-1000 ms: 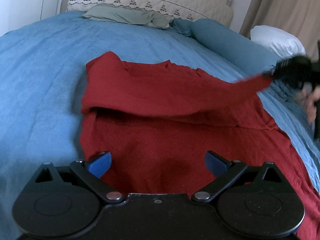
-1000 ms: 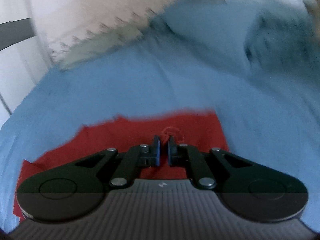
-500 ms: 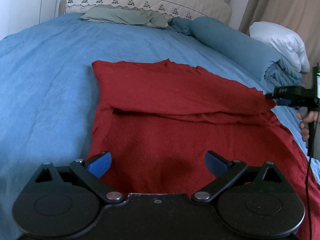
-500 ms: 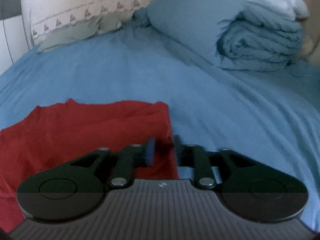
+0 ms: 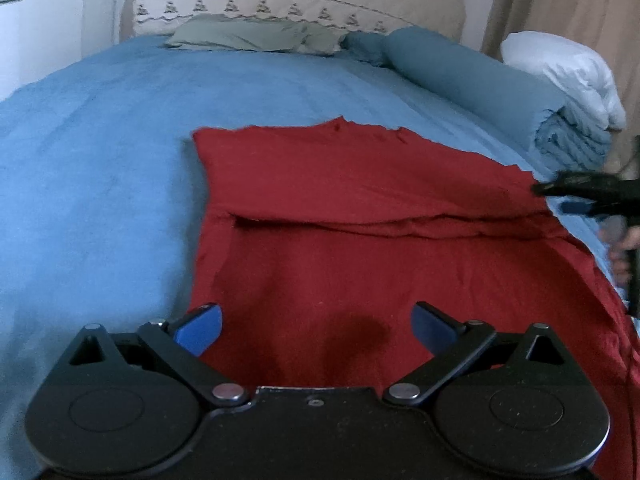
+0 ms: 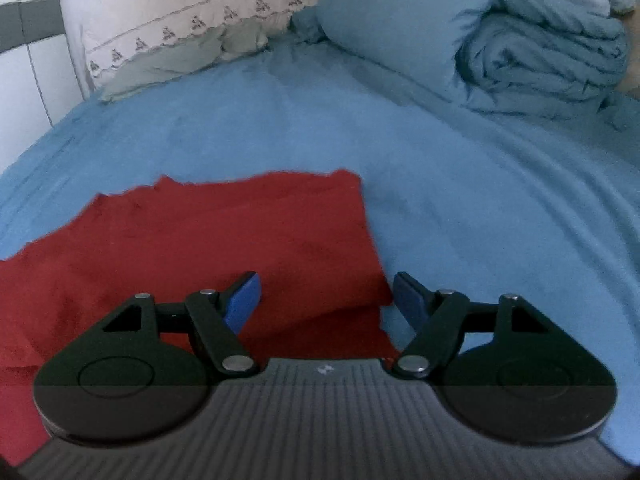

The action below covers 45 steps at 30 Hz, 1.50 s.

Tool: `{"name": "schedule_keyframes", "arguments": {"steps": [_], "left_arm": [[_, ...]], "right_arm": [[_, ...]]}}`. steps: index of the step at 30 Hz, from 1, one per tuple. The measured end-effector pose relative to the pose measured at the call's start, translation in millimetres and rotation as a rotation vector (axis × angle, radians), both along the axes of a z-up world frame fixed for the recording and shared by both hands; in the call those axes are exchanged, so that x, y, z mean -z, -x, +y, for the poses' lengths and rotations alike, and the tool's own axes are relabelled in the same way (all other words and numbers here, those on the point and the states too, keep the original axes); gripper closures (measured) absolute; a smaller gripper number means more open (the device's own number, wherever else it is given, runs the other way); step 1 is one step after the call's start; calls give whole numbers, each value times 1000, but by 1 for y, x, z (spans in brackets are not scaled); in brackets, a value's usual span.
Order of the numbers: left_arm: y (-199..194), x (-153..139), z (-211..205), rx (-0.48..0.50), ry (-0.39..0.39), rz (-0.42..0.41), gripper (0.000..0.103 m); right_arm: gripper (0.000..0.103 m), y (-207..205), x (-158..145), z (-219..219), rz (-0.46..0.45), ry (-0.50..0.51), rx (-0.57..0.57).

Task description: Fold small clothes

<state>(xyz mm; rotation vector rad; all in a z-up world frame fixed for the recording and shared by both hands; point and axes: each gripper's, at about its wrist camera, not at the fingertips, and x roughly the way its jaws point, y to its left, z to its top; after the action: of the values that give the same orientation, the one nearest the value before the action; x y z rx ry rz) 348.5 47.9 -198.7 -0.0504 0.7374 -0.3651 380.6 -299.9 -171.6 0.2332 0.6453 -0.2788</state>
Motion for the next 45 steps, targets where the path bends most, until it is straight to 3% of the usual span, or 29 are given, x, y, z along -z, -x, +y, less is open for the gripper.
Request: {"name": "schedule_keyframes", "arguments": {"steps": [4, 6, 10, 15, 18, 21, 23, 32, 38, 42, 45], "left_arm": [[28, -43, 10, -72, 26, -27, 0], [48, -71, 15, -93, 18, -48, 0], [97, -124, 19, -133, -96, -125, 0], [151, -147, 25, -135, -172, -117, 0], [179, -135, 32, -108, -154, -67, 0], [203, -112, 45, -66, -24, 7, 0], [212, -97, 48, -99, 13, 69, 0], [221, -44, 36, -170, -15, 197, 0], [220, -25, 35, -175, -17, 240, 6], [225, -20, 35, -163, -48, 237, 8], [227, -19, 36, -166, -48, 234, 11]], "right_arm": [[14, 53, -55, 6, -132, 13, -77], [4, 82, -87, 11, -178, 29, -116], [0, 157, -149, 22, -275, 69, -189], [0, 245, -180, 30, -253, 92, -225], [0, 288, -169, 25, -214, 54, -238], [0, 322, -138, 21, -128, 26, -205], [0, 341, -117, 21, -74, 17, -182], [0, 380, -42, 22, 37, -80, -91], [0, 375, -29, 22, 88, -77, -79], [12, 367, -18, 25, 132, -113, -111], [15, 363, -10, 27, 158, -137, -113]]}}
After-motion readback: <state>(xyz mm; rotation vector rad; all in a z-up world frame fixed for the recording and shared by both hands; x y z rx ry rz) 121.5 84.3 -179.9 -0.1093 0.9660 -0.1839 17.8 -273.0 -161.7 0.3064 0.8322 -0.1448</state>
